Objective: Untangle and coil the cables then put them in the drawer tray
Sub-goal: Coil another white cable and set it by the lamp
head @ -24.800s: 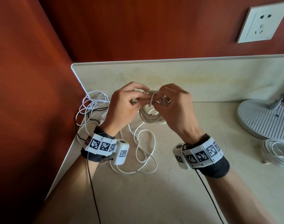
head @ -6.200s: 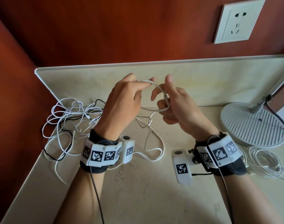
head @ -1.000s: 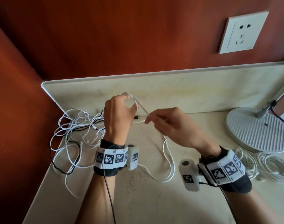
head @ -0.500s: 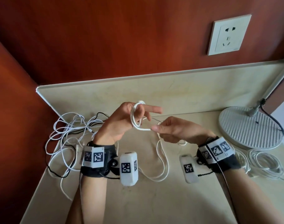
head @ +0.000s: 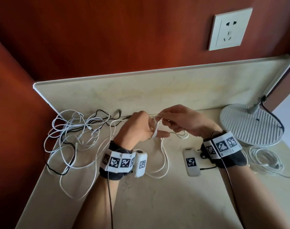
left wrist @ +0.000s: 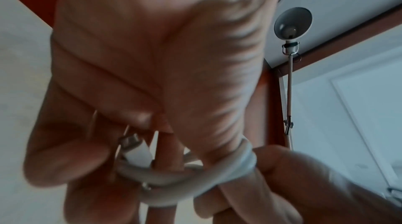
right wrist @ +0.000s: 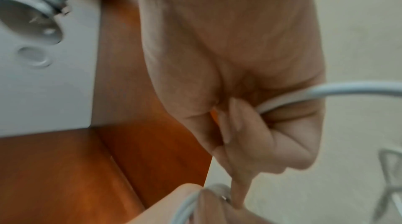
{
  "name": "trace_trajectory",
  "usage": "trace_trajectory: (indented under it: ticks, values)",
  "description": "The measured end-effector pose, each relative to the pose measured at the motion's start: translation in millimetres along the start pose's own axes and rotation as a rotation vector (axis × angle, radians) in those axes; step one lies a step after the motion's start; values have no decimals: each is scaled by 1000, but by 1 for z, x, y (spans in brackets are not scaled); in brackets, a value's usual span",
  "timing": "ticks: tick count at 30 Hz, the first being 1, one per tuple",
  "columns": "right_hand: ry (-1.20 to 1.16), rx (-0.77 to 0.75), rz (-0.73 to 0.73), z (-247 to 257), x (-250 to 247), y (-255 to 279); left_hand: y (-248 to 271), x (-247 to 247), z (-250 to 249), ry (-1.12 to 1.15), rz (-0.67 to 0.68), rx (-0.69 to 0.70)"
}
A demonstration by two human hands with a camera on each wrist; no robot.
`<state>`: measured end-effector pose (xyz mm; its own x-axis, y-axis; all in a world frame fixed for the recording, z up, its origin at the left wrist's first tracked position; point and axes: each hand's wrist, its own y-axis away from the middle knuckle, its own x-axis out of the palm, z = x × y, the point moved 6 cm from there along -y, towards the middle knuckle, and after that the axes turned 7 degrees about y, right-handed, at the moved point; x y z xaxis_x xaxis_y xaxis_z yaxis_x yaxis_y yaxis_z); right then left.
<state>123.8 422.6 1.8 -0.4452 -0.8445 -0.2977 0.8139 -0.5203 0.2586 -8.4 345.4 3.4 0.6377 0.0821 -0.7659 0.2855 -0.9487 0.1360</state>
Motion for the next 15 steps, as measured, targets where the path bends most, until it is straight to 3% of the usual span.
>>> trace_trajectory:
  ticks: [3, 9, 15]
  values:
    - [180, -15, -70, 13, 4, 6, -3, -7, 10, -24, -92, -51]
    - [93, -124, -83, 30, 8, 14, -3, -22, 17, -137, -177, -37]
    - [-233, -137, -433, 24, -26, 10, 4, -11, -12, -17, -61, 126]
